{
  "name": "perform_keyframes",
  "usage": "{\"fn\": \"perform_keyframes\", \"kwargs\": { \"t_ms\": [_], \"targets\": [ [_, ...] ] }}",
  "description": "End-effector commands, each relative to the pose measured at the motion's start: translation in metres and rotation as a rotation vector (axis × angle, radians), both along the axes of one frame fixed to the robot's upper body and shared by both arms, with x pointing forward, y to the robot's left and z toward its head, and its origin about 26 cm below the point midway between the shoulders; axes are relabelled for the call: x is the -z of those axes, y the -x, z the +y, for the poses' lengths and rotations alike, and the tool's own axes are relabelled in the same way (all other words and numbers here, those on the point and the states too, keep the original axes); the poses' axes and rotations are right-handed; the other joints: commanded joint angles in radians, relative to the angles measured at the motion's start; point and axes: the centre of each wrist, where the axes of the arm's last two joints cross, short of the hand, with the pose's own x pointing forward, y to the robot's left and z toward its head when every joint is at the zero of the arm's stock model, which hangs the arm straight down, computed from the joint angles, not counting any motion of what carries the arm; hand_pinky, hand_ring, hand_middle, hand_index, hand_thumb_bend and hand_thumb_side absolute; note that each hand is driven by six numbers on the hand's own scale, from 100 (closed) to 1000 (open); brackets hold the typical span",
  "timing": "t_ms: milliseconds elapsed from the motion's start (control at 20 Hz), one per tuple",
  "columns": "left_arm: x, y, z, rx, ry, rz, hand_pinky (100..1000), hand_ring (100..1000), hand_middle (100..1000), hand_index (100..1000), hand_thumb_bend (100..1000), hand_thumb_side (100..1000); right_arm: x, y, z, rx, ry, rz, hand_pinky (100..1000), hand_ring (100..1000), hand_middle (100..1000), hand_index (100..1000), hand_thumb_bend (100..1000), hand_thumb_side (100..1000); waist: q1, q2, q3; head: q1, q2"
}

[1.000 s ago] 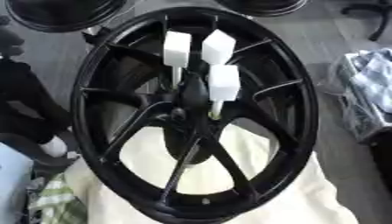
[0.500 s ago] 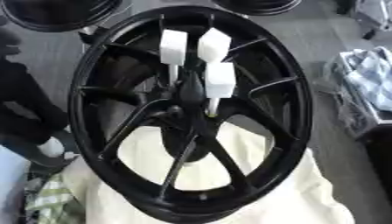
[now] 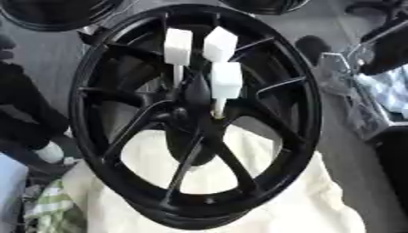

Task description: Pull the pin out of the wheel hub.

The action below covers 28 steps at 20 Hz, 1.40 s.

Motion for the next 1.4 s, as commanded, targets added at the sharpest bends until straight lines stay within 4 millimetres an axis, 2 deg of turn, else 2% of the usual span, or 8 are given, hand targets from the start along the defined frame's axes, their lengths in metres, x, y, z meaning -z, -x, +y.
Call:
{"fn": "perform_keyframes", "kwargs": {
  "t_ms": [50,300,650,1200,1400],
  "targets": [
    [-0.011,0.002,0.009,-0.023,-0.044,-0.024,723,679,547,733,100,712,-0.004,0.004,0.002,0.020,0.061,-0.023,764,768,713,850,100,341,-0.001,-0.023,-0.003,0.007,0.006],
    [-0.011,0.002,0.011,-0.026,-0.056,-0.021,724,680,548,733,100,710,0.001,0.003,0.008,0.045,0.101,0.034,768,774,713,847,100,447,-0.003,-0.022,-0.006,0.009,0.007],
    [-0.010,0.002,0.012,-0.030,-0.064,-0.016,725,681,549,733,100,707,-0.002,0.001,0.017,0.062,0.102,0.067,763,766,705,845,100,451,-0.003,-0.024,-0.009,0.011,0.010],
    [-0.010,0.002,0.012,-0.028,-0.058,-0.017,726,682,549,734,100,714,0.007,-0.027,0.023,0.126,0.124,0.069,739,746,689,854,100,489,0.004,-0.028,0.003,0.008,0.007],
    [-0.010,0.001,0.013,-0.030,-0.052,-0.018,726,683,550,734,100,700,0.013,-0.036,0.025,0.130,0.156,0.072,744,755,699,853,100,508,0.005,-0.033,0.015,0.002,0.014]
  ]
}}
